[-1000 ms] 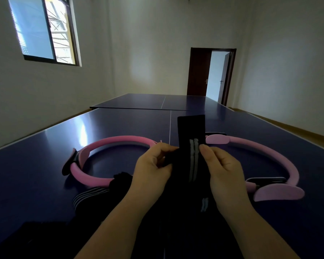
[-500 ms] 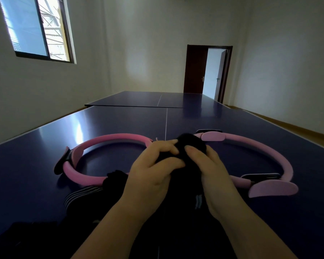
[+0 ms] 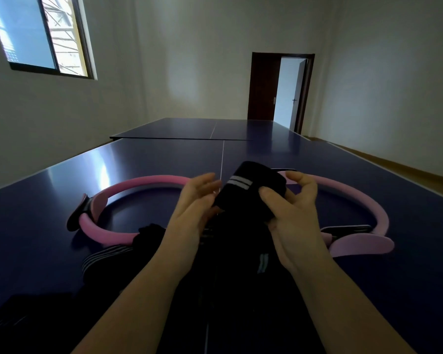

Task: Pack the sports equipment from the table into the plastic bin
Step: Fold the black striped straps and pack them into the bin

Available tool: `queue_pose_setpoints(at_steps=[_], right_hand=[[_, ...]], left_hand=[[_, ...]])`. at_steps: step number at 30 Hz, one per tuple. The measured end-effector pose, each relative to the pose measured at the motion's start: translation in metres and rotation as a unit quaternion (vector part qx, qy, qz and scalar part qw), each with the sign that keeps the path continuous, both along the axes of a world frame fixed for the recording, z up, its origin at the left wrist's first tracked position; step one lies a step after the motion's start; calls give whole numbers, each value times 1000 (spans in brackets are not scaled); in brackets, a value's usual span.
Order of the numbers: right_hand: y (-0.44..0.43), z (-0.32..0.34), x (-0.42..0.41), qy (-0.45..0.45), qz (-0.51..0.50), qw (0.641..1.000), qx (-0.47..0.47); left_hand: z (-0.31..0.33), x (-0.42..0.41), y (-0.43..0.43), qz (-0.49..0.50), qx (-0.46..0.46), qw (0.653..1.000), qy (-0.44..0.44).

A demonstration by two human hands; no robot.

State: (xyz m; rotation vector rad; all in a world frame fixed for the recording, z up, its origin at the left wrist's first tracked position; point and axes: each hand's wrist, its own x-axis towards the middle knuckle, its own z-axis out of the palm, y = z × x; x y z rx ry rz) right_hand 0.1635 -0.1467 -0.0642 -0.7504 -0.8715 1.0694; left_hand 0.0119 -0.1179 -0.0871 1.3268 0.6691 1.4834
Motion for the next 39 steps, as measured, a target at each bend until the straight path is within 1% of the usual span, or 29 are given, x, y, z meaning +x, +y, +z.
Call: queue_pose_setpoints(at_steps=[2, 3, 5, 7, 9, 10, 11, 12, 13, 14, 16, 18, 20, 23, 26, 28, 30, 31, 32, 34, 35, 36, 38, 39], right_hand=[[1, -1, 2, -22, 29, 999, 13], [1, -2, 2, -51, 46, 997, 20], [0, -4, 1, -150, 68, 986, 39], [-2, -1, 4, -243, 55, 967, 59], [0, 4, 15, -308, -19, 949, 68], [5, 4, 24, -349, -77, 932, 55], [10, 4, 33, -399, -125, 908, 26], [15, 2, 39, -452, -147, 879, -22], [19, -1, 43, -498, -138, 852, -81], [23, -4, 45, -524, -108, 833, -139], [25, -7, 42, -518, -55, 826, -214], [26, -8, 41, -524, -46, 816, -240], [27, -8, 43, -539, -42, 796, -273], [28, -9, 43, -564, -53, 762, -315], [28, -10, 39, -588, -53, 750, -297], [25, -12, 35, -627, -62, 731, -263], [20, -13, 28, -676, -119, 696, -213], [19, -14, 24, -691, -147, 683, -184], [19, -15, 20, -697, -171, 679, -154], [19, -16, 12, -693, -212, 683, -91], [19, -16, 10, -677, -218, 700, -66], [19, -16, 9, -638, -208, 740, -47], [17, -14, 9, -516, -142, 845, -28], [16, -14, 11, -463, -115, 879, -23]], left_hand=[[2, 2, -1, -61, -85, 994, -32], [1, 2, -2, -81, -106, 990, -36], [2, 1, -5, -107, -111, 987, -37], [4, -4, -4, -66, -78, 994, -34], [5, -9, 0, 5, -56, 998, -39], [4, -10, 3, 29, -58, 997, -53], [3, -10, 4, 43, -64, 995, -69], [2, -11, 6, 52, -74, 992, -88], [2, -11, 7, 59, -87, 989, -108], [1, -12, 10, 65, -100, 985, -128], [0, -15, 15, 72, -129, 977, -156], [0, -17, 18, 57, -150, 969, -187], [0, -17, 19, 34, -164, 964, -208], [2, -15, 15, 0, -179, 962, -207], [3, -12, 10, -45, -211, 956, -200], [2, -9, 8, -72, -239, 949, -193], [0, -6, 8, -81, -255, 946, -181], [-1, -5, 8, -79, -259, 946, -177], [-3, -5, 9, -78, -260, 946, -175], [-4, -4, 9, -84, -261, 946, -173], [-3, -5, 9, -88, -262, 945, -174], [-3, -6, 9, -92, -263, 944, -174], [-1, -8, 7, -107, -254, 944, -179], [0, -10, 7, -113, -242, 946, -184]])
